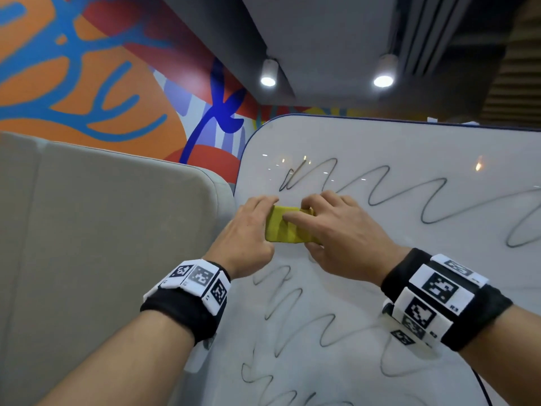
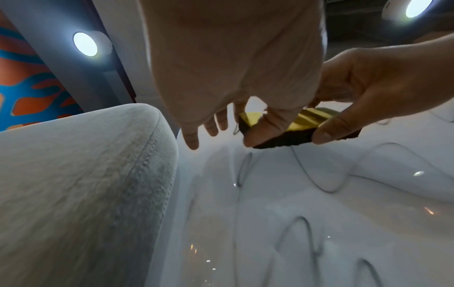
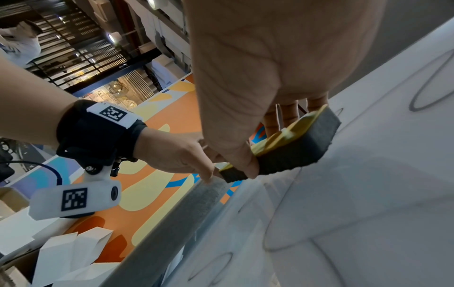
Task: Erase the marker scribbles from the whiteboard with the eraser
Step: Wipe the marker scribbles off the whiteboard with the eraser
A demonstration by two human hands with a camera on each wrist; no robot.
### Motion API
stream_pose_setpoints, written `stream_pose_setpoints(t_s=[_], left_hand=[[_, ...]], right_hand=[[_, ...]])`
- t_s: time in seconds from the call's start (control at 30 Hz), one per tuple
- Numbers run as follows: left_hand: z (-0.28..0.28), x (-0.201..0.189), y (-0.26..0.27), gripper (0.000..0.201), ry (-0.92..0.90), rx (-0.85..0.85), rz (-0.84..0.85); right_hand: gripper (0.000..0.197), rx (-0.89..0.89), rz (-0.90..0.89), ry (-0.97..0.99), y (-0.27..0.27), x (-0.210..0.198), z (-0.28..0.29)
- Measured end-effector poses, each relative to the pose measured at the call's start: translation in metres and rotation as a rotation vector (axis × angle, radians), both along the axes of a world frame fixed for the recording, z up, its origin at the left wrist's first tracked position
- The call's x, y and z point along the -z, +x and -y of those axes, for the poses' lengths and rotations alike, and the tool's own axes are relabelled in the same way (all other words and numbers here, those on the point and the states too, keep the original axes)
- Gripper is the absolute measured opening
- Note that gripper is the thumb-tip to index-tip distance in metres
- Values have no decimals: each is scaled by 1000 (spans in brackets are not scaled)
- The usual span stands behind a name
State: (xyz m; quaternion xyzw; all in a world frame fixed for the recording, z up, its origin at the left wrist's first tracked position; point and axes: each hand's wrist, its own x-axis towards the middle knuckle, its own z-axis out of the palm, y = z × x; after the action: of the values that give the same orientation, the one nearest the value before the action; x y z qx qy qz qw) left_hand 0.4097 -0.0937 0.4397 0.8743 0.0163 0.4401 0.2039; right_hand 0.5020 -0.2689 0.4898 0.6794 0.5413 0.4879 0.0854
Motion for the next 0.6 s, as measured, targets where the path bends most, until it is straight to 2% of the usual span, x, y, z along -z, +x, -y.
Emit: stream_pose_setpoints(t_s=[0.1, 0.3, 0.43, 0.6], left_hand=[[-14, -24, 13, 81, -43, -20, 68], [-25, -73, 47, 73, -154, -140, 239], [-27, -88, 61, 73, -285, -200, 272], [-37, -90, 72, 75, -384, -150, 294]], right_hand=[[57, 36, 77, 63, 3, -22, -3], [60, 100, 195, 230, 19, -60, -8], [58, 127, 236, 226, 29, -63, -16], [59, 129, 254, 214, 34, -51, -24]])
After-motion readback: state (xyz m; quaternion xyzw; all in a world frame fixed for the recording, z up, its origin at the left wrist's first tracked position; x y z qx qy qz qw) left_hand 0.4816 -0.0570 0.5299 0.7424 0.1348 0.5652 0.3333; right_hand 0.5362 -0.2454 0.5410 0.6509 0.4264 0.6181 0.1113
